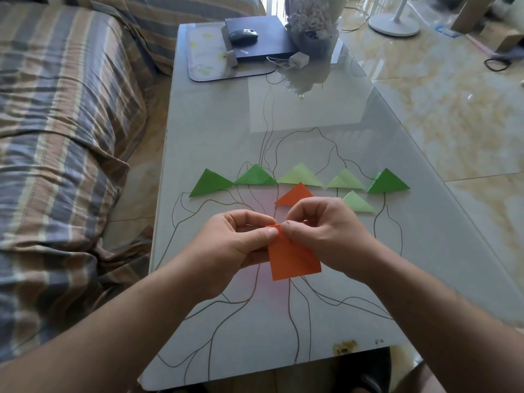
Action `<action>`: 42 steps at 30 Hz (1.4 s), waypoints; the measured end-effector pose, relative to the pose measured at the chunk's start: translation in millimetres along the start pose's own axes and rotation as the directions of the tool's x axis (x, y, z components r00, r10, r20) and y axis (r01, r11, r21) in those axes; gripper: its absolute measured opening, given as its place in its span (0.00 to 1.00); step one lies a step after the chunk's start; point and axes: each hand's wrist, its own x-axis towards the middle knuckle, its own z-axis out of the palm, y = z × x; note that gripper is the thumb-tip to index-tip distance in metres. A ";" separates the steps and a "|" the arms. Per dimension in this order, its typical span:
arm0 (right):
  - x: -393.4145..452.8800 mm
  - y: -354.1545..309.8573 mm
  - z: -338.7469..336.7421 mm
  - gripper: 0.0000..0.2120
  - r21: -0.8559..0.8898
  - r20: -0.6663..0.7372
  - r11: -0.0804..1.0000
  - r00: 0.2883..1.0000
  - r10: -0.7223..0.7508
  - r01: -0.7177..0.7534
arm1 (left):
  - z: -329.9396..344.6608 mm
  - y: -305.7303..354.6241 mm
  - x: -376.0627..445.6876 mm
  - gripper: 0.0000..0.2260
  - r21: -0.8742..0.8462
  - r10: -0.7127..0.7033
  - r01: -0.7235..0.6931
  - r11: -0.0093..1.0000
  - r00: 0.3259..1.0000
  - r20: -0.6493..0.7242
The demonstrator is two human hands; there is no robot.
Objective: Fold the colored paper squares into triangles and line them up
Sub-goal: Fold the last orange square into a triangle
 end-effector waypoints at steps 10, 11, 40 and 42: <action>-0.5 -0.9 -0.2 0.09 0.015 -0.047 0.998 0.997 -0.058 0.059 | -3.2 -2.8 4.0 0.10 -0.074 0.001 -0.001 0.997 1.000 0.001; -0.3 -1.0 -0.4 0.09 0.026 -0.046 0.998 0.997 -0.058 0.059 | -3.5 -2.9 3.7 0.12 -0.067 0.007 -0.006 0.998 1.000 0.003; 1.8 -0.4 -3.3 0.06 0.198 0.061 0.977 0.996 0.071 -0.082 | -6.0 -1.2 3.2 0.03 0.227 0.165 -0.156 0.962 0.986 -0.022; 1.7 1.2 -2.4 0.05 0.186 0.076 0.979 0.995 0.068 -0.082 | -6.1 -2.5 3.0 0.03 0.241 0.166 -0.156 0.958 0.986 -0.020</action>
